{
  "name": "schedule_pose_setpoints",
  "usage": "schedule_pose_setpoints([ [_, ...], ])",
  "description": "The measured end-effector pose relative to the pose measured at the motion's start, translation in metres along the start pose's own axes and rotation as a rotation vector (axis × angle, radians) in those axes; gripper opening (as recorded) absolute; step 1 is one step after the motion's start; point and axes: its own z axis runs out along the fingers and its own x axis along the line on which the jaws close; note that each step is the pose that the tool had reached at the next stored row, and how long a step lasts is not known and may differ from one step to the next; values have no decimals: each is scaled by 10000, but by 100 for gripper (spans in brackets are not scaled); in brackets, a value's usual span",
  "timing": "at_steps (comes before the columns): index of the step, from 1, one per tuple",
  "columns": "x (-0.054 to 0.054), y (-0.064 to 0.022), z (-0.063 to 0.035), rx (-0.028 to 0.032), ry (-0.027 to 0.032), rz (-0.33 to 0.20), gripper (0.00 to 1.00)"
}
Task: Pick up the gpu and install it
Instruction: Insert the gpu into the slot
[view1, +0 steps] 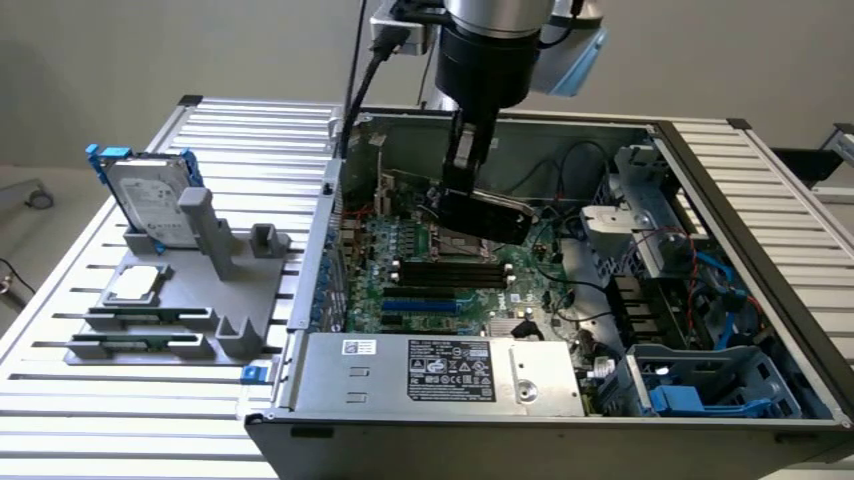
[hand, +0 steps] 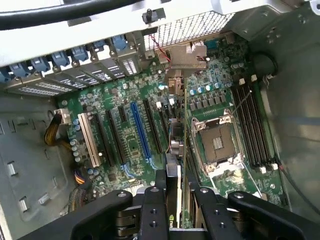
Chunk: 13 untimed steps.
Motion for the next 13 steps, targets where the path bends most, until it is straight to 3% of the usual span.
schedule_pose_setpoints([
  [13, 9, -4, 170, -79, 46, -2336, 26],
])
